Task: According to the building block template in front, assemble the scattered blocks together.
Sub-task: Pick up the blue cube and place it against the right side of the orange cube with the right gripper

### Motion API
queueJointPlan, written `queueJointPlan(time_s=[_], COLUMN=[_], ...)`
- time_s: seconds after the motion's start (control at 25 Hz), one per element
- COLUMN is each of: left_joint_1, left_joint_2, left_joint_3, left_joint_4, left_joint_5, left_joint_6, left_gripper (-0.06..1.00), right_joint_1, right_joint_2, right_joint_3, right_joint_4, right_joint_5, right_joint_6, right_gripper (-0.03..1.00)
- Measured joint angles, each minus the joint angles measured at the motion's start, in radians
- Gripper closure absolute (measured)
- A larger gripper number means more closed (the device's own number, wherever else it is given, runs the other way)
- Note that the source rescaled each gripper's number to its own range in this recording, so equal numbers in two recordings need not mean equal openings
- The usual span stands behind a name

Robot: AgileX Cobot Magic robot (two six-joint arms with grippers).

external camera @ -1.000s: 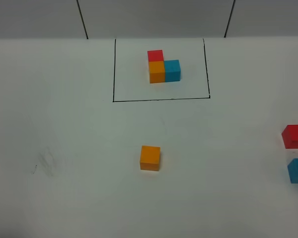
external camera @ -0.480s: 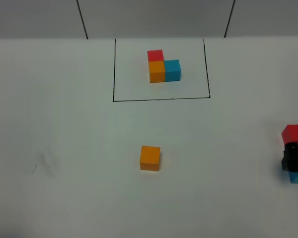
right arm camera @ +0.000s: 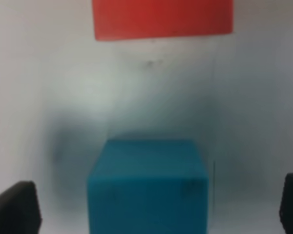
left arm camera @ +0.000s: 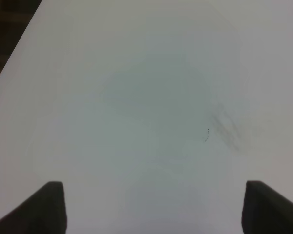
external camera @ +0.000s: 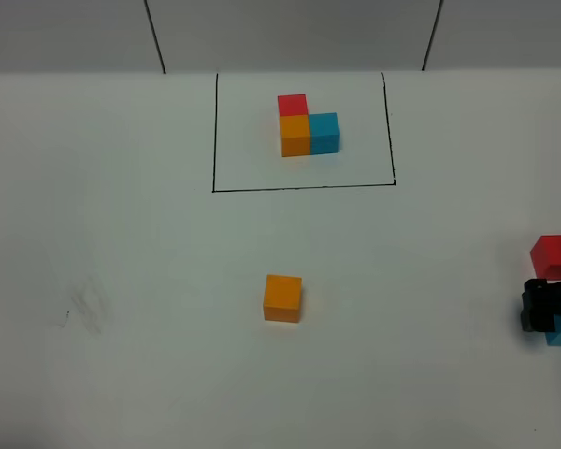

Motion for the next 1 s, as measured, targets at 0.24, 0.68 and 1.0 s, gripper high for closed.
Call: queueJointPlan(time_s=[0.24,0.68,1.0], left_joint_1=[0.0,0.0,0.0], left_joint_2=[0.0,0.0,0.0], left_joint_3=[0.0,0.0,0.0], left_joint_4=[0.0,0.0,0.0], left_joint_5=[0.0,0.0,0.0], left_joint_6=[0.0,0.0,0.0], left_gripper=[0.11,0.11,0.11], right_joint_1=[0.0,0.055,0.327], right_joint_2=[0.01,-0.025,-0.113], right_joint_3=[0.0,0.0,-0.119], right_joint_4=[0.0,0.0,0.115], right_joint_5=[-0.003,0.023,0.118], right_joint_6=[0.0,-0.051,-0.385], right_gripper=[0.27,0.53,0.53])
